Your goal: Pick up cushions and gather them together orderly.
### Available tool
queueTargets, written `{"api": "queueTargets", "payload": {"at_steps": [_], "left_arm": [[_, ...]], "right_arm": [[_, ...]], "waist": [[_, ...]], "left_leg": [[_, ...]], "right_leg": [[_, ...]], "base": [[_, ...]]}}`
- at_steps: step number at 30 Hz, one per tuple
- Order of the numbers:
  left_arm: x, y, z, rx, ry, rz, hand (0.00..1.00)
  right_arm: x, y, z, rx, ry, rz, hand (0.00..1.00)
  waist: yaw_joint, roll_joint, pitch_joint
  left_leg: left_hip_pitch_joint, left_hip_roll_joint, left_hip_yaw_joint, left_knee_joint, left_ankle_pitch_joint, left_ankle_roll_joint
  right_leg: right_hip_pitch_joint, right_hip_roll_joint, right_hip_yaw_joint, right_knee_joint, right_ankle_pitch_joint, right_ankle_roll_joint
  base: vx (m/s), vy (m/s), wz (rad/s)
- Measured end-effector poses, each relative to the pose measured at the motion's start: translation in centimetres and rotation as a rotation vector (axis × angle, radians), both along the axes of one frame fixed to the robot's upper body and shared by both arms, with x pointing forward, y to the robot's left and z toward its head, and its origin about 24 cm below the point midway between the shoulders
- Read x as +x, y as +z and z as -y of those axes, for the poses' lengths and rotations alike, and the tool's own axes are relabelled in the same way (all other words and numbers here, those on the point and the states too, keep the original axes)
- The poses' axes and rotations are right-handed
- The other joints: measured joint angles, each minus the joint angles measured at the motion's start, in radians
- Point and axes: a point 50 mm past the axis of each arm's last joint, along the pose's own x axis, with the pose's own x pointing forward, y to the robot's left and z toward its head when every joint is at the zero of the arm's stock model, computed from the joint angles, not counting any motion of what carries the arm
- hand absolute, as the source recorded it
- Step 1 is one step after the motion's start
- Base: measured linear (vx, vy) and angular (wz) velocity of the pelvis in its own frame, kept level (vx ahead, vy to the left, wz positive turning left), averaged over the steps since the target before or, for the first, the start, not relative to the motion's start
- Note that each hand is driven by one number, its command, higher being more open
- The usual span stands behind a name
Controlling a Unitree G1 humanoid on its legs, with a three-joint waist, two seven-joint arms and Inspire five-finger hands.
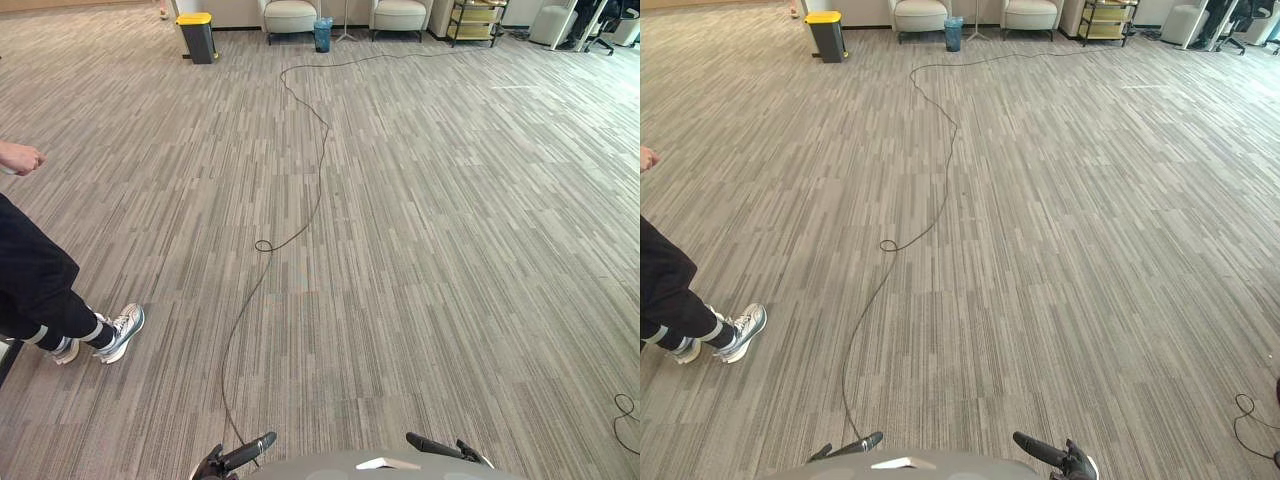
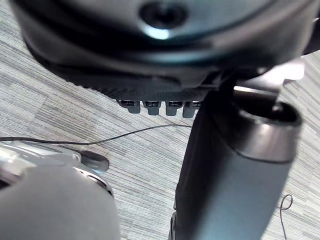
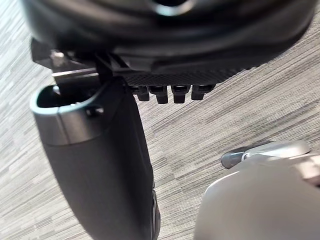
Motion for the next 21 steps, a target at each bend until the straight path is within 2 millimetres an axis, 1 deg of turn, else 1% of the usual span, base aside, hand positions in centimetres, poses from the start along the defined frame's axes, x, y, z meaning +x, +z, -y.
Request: {"api": "queueTargets", "payload": {"at_steps": [2,3,8,9,12,17,21], "left_arm": [[0.5,0.0,0.3,-0.002,-0.014,0.01,1.0],[0.6,0.0,0.3,0.0,-0.023,0.01,1.0],[1.0,0.1,0.4,0.01,-0.051,0.018,1.0],[1.0,0.1,0.4,0.01,-0.052,0.018,1.0],[1.0,0.1,0.3,0.019,-0.067,0.014,1.0],[1.0,0.2,0.0,0.031,-0.08,0.01,1.0],[1.0,0.2,-0.1,0.045,-0.082,0.002,1.0]], "right_arm": [[1.1,0.2,0.0,0.0,-0.004,0.028,1.0],[1.3,0.2,0.0,0.0,-0.002,0.033,1.0],[2.8,0.2,-1.7,0.031,0.035,0.065,1.0],[3.0,0.3,-1.7,0.031,0.045,0.068,1.0],[3.0,0.2,-1.9,0.032,0.05,0.066,1.0],[3.0,0.2,-2.1,0.037,0.051,0.067,1.0],[3.1,0.2,-2.1,0.034,0.05,0.065,1.0]], "waist": [[-0.001,0.01,0.022],[-0.001,0.012,0.026],[0.0,0.012,0.036],[0.0,0.011,0.039],[0.002,0.009,0.042],[0.003,0.0,0.048],[0.003,-0.005,0.052]], "left_leg": [[0.012,0.0,0.003,-0.002,0.003,-0.005],[0.015,0.0,0.004,-0.005,0.003,-0.005],[0.022,0.0,0.003,-0.013,0.004,-0.005],[0.023,0.0,0.003,-0.014,0.004,-0.004],[0.024,0.0,0.003,-0.017,0.004,-0.004],[0.026,-0.002,0.001,-0.024,0.007,0.001],[0.031,-0.007,-0.019,-0.032,0.012,0.008]], "right_leg": [[0.016,0.0,0.0,-0.009,0.008,0.0],[0.019,0.0,0.0,-0.01,0.008,0.0],[0.032,0.002,-0.006,-0.033,0.01,-0.001],[0.033,0.002,-0.006,-0.034,0.011,-0.001],[0.033,0.002,-0.006,-0.035,0.012,-0.001],[0.036,0.002,-0.008,-0.039,0.013,0.0],[0.049,-0.002,-0.028,-0.048,0.013,0.0]], "base": [[-0.02,-0.008,-0.05],[0.0,0.0,0.0],[-0.04,-0.029,0.03],[-0.04,-0.018,0.03],[-0.04,-0.01,0.0],[-0.02,-0.006,0.01],[-0.05,-0.017,0.14]]}}
